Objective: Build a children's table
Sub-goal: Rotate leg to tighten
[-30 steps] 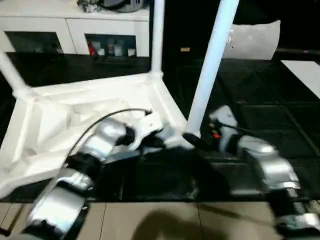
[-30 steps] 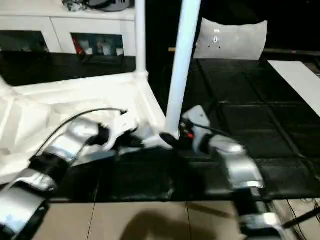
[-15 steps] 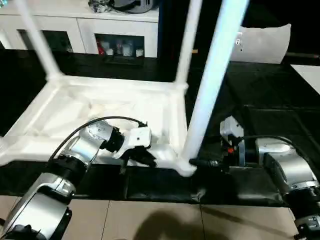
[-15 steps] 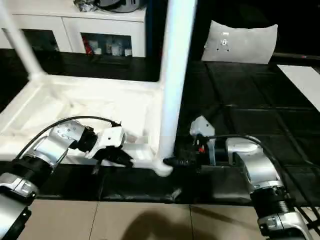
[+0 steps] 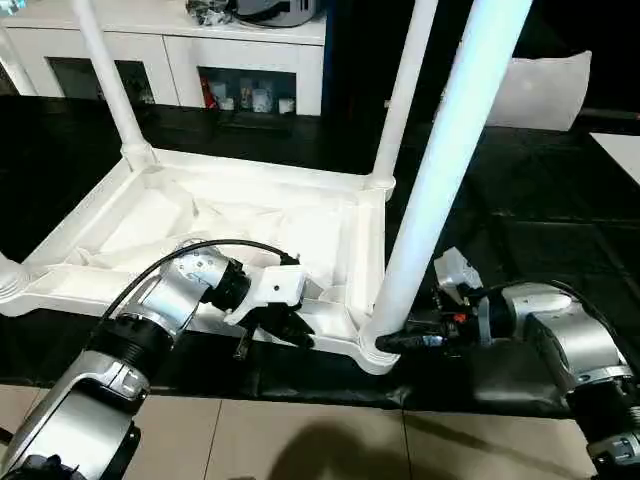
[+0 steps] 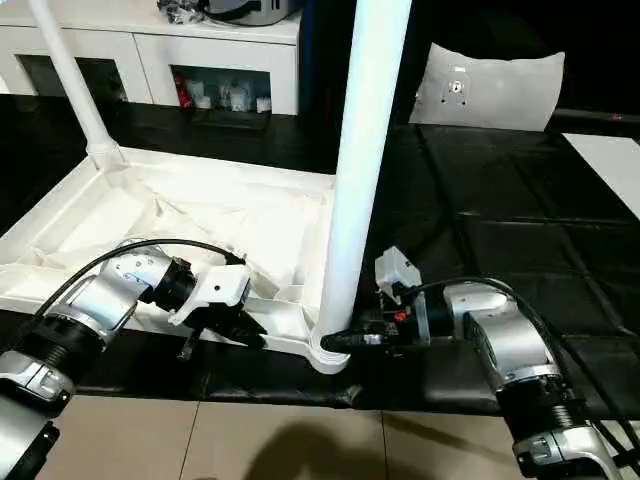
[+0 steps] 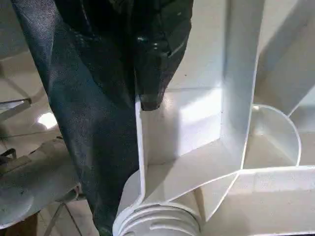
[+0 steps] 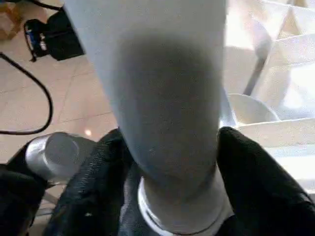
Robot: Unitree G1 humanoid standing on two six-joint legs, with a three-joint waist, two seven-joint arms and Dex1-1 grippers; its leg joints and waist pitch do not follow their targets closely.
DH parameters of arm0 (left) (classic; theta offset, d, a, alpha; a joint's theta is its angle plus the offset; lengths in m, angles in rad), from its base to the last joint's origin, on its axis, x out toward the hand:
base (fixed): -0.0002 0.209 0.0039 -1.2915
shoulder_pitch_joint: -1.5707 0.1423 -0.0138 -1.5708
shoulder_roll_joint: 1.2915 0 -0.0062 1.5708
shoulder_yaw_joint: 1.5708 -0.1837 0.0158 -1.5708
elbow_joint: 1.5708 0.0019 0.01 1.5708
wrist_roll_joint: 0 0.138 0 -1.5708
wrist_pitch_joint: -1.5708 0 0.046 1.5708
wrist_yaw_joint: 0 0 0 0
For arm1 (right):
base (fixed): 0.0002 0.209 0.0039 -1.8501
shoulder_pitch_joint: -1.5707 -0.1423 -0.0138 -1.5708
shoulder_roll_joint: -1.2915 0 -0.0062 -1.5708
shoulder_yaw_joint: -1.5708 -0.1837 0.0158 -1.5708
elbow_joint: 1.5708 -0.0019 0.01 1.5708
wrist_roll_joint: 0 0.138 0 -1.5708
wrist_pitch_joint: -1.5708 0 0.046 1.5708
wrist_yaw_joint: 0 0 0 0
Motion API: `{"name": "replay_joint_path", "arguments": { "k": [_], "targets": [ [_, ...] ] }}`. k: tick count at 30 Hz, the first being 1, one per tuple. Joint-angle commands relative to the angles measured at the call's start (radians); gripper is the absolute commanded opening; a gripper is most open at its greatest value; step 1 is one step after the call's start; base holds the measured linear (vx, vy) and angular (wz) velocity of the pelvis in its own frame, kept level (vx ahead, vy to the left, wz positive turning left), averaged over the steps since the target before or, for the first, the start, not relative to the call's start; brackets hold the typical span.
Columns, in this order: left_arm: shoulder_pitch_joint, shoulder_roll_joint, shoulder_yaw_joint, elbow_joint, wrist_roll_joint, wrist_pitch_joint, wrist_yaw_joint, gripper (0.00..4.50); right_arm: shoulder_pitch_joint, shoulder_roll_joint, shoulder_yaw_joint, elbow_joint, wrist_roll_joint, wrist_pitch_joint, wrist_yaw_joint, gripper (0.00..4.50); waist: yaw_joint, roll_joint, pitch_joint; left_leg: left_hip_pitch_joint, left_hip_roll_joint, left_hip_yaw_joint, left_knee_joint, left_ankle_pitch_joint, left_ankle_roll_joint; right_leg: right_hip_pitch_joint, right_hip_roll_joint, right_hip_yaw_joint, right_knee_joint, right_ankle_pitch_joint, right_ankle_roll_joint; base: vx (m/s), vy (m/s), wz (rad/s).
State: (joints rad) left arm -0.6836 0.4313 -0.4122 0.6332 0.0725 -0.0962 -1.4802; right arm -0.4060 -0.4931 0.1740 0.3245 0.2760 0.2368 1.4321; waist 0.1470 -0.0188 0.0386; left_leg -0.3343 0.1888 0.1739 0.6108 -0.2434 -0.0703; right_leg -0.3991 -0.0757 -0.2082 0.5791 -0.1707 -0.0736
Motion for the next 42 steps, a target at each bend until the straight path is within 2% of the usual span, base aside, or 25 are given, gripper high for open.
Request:
{"name": "replay_joint_path", "arguments": {
  "k": [1, 6, 10, 13, 16, 19, 21, 22, 24, 25, 26, 29, 31, 32, 33, 35, 38, 42],
  "targets": [
    [-0.009, -0.004, -0.023, -0.032, 0.001, -0.028, -0.031, 0.0, -0.01, -0.011, 0.014, -0.001, 0.01, 0.004, 0.018, 2.35, -0.004, -0.004, -0.073, -0.01, 0.063, -0.021, -0.059, 0.026, 0.084, 0.077, -0.104, 0.089, -0.07, -0.25, 0.045, 0.0, 0.0, 0.0],
    [-0.01, -0.003, -0.021, -0.03, 0.004, -0.023, -0.02, 0.0, -0.007, -0.007, 0.013, -0.008, 0.013, 0.009, 0.023, 2.08, -0.004, -0.006, -0.072, -0.01, 0.06, -0.019, -0.06, 0.016, 0.078, 0.077, -0.103, 0.089, -0.073, -0.27, 0.052, 0.0, 0.0, 0.0],
    [-0.015, -0.01, -0.015, -0.023, 0.013, 0.0, 0.01, 0.0, 0.001, 0.009, -0.002, -0.032, 0.037, 0.053, -0.006, 1.99, -0.004, -0.007, -0.072, -0.01, 0.061, -0.021, -0.06, 0.021, 0.079, 0.077, -0.101, 0.087, -0.073, -0.266, 0.062, 0.0, 0.0, 0.0],
    [-0.032, -0.036, 0.001, -0.007, 0.02, 0.058, 0.068, 0.0, 0.006, 0.032, -0.014, -0.066, 0.046, 0.12, -0.079, 1.99, -0.006, -0.006, -0.069, -0.007, 0.058, -0.019, -0.062, -0.001, 0.064, 0.076, -0.101, 0.084, -0.083, -0.312, 0.075, 0.0, 0.0, 0.0],
    [-0.052, -0.063, 0.016, 0.011, 0.027, 0.109, 0.127, 0.0, 0.008, 0.058, -0.022, -0.074, 0.03, 0.141, -0.154, 1.99, -0.009, -0.007, -0.066, -0.002, 0.053, -0.018, -0.063, -0.02, 0.049, 0.073, -0.099, 0.081, -0.095, -0.362, 0.092, 0.0, 0.0, 0.0],
    [-0.09, -0.119, 0.043, 0.061, 0.039, 0.168, 0.256, 0.0, -0.003, 0.115, -0.032, -0.069, -0.049, 0.182, -0.35, 1.99, -0.016, -0.007, -0.066, -0.004, 0.049, -0.018, -0.062, -0.023, 0.04, 0.073, -0.097, 0.077, -0.1, -0.374, 0.11, 0.0, 0.0, 0.0],
    [-0.117, -0.167, 0.077, 0.091, 0.025, 0.228, 0.351, 0.0, -0.027, 0.173, -0.063, -0.043, -0.101, 0.238, -0.53, 1.99, -0.022, -0.008, -0.067, -0.005, 0.048, -0.02, -0.062, -0.018, 0.031, 0.073, -0.096, 0.074, -0.1, -0.369, 0.113, 0.0, 0.0, 0.0],
    [-0.134, -0.198, 0.1, 0.105, 0.015, 0.267, 0.412, 0.0, -0.042, 0.21, -0.087, -0.031, -0.123, 0.274, -0.642, 1.99, -0.034, -0.008, -0.071, -0.011, 0.052, -0.026, -0.063, -0.004, 0.02, 0.08, -0.102, 0.074, -0.094, -0.346, 0.108, 0.0, 0.0, 0.0],
    [-0.141, -0.209, 0.108, 0.111, 0.014, 0.279, 0.436, 0.0, -0.047, 0.223, -0.095, -0.029, -0.13, 0.285, -0.68, 1.96, -0.039, -0.007, -0.073, -0.009, 0.052, -0.026, -0.061, 0.006, 0.024, 0.076, -0.104, 0.078, -0.09, -0.323, 0.095, 0.0, 0.0, 0.0],
    [-0.162, -0.237, 0.126, 0.136, 0.016, 0.301, 0.509, 0.0, -0.062, 0.257, -0.106, -0.026, -0.154, 0.302, -0.775, 1.95, -0.044, -0.008, -0.075, -0.013, 0.053, -0.028, -0.061, 0.026, 0.036, 0.081, -0.106, 0.082, -0.083, -0.285, 0.08, 0.0, 0.0, 0.0],
    [-0.176, -0.255, 0.138, 0.156, 0.019, 0.307, 0.559, 0.0, -0.074, 0.28, -0.111, -0.023, -0.169, 0.31, -0.831, 1.95, -0.049, 0.0, -0.078, -0.016, 0.053, -0.029, -0.058, 0.055, 0.045, 0.079, -0.105, 0.085, -0.075, -0.236, 0.062, 0.0, 0.0, 0.0],
    [-0.2, -0.291, 0.16, 0.19, 0.029, 0.306, 0.653, 0.0, -0.099, 0.34, -0.131, -0.013, -0.177, 0.328, -0.929, 1.95, -0.051, -0.004, -0.084, -0.019, 0.055, -0.031, -0.054, 0.105, 0.071, 0.082, -0.108, 0.09, -0.057, -0.137, 0.02, 0.0, 0.0, 0.0],
    [-0.21, -0.312, 0.17, 0.202, 0.035, 0.302, 0.691, 0.0, -0.113, 0.384, -0.152, -0.006, -0.182, 0.327, -0.993, 1.95, -0.053, -0.001, -0.082, -0.017, 0.062, -0.03, -0.054, 0.131, 0.1, 0.079, -0.113, 0.095, -0.048, -0.084, -0.025, 0.0, 0.0, 0.0],
    [-0.21, -0.312, 0.17, 0.202, 0.035, 0.302, 0.691, 0.0, -0.113, 0.384, -0.152, -0.006, -0.182, 0.327, -0.993, 1.95, -0.053, -0.001, -0.082, -0.015, 0.064, -0.031, -0.054, 0.131, 0.102, 0.078, -0.114, 0.095, -0.048, -0.085, -0.031, 0.0, 0.0, 0.0],
    [-0.21, -0.315, 0.17, 0.198, 0.035, 0.309, 0.689, 0.0, -0.115, 0.391, -0.156, -0.005, -0.187, 0.318, -1.011, 2.48, -0.054, -0.003, -0.082, -0.013, 0.065, -0.03, -0.054, 0.131, 0.106, 0.078, -0.114, 0.095, -0.048, -0.082, -0.036, 0.0, 0.0, 0.0],
    [-0.206, -0.315, 0.164, 0.185, 0.04, 0.316, 0.681, 0.0, -0.115, 0.39, -0.149, 0.0, -0.198, 0.285, -1.019, 2.61, -0.055, -0.003, -0.079, -0.01, 0.067, -0.028, -0.055, 0.123, 0.111, 0.078, -0.118, 0.099, -0.047, -0.087, -0.057, 0.0, 0.0, 0.0],
    [-0.197, -0.297, 0.157, 0.182, 0.044, 0.302, 0.662, 0.0, -0.101, 0.373, -0.137, -0.008, -0.203, 0.258, -0.994, 2.97, -0.055, -0.002, -0.078, -0.01, 0.066, -0.027, -0.056, 0.11, 0.111, 0.079, -0.119, 0.1, -0.049, -0.102, -0.058, 0.0, 0.0, 0.0],
    [-0.183, -0.275, 0.149, 0.179, 0.044, 0.266, 0.622, 0.0, -0.085, 0.352, -0.152, -0.023, -0.198, 0.248, -0.977, 3.25, -0.055, -0.002, -0.078, -0.01, 0.068, -0.028, -0.056, 0.113, 0.117, 0.08, -0.119, 0.102, -0.047, -0.092, -0.058, 0.0, 0.0, 0.0]
  ]
}}
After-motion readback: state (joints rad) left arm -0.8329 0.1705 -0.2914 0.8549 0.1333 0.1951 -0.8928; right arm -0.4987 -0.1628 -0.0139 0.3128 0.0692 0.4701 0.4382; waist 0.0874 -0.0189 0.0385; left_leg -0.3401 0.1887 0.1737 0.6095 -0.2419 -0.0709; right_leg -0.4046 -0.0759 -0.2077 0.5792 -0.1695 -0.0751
